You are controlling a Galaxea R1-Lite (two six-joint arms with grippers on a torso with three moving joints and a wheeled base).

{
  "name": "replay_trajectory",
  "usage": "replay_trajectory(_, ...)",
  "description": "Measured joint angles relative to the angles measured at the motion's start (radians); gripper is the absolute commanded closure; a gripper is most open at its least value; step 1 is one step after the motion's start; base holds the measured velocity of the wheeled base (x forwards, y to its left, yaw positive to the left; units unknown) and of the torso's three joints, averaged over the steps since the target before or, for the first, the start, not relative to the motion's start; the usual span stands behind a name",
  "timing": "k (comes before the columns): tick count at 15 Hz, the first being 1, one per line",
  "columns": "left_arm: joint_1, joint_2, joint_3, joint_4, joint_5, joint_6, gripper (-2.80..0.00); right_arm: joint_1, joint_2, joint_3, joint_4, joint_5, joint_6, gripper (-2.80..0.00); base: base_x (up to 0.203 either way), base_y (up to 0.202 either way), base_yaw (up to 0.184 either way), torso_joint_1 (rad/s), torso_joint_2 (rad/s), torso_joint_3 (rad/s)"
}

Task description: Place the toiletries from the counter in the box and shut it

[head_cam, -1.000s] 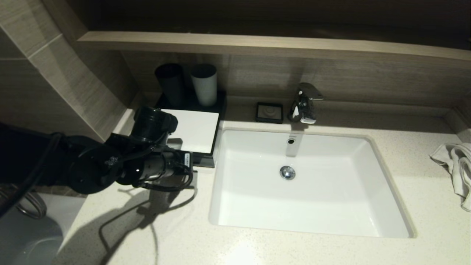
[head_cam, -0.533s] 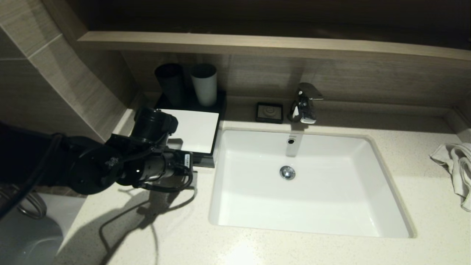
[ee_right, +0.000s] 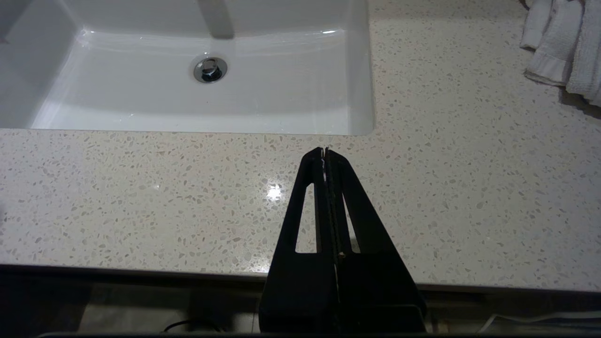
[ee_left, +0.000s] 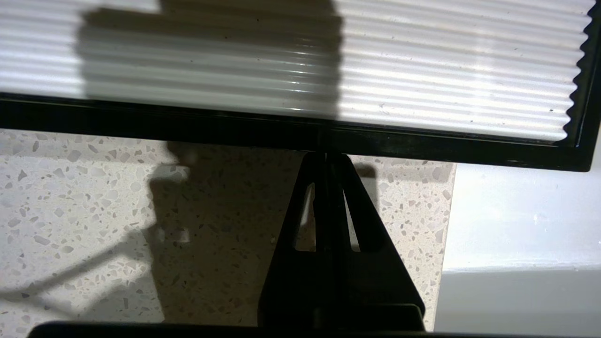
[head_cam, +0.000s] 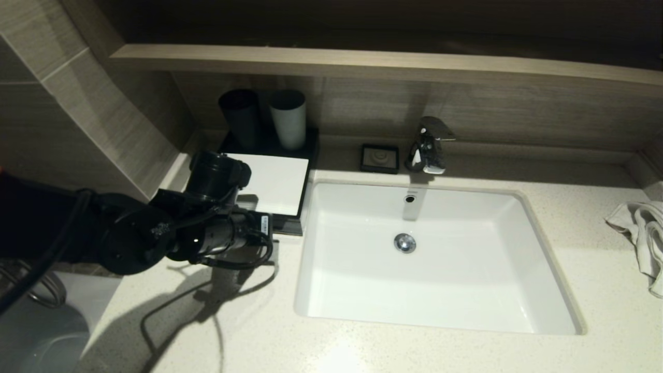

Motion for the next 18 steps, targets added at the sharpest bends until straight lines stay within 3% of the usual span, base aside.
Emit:
replay_trajectory(7,-0.001,-0.034,0.041,-0.01,-0.001,0.003,0.0,0.0,0.0,0.0,0.0,0.0,0.0,0.0,0.0,0.0,0.0,0.0,0.0,0.0)
replay_trajectory(18,-0.012,-0.235,0.256,-0.002,0.001,0.006,0.0,0.0,0.0,0.0,0.0,0.0,0.0,0.0,0.0,0.0,0.0,0.0,0.0,0.0)
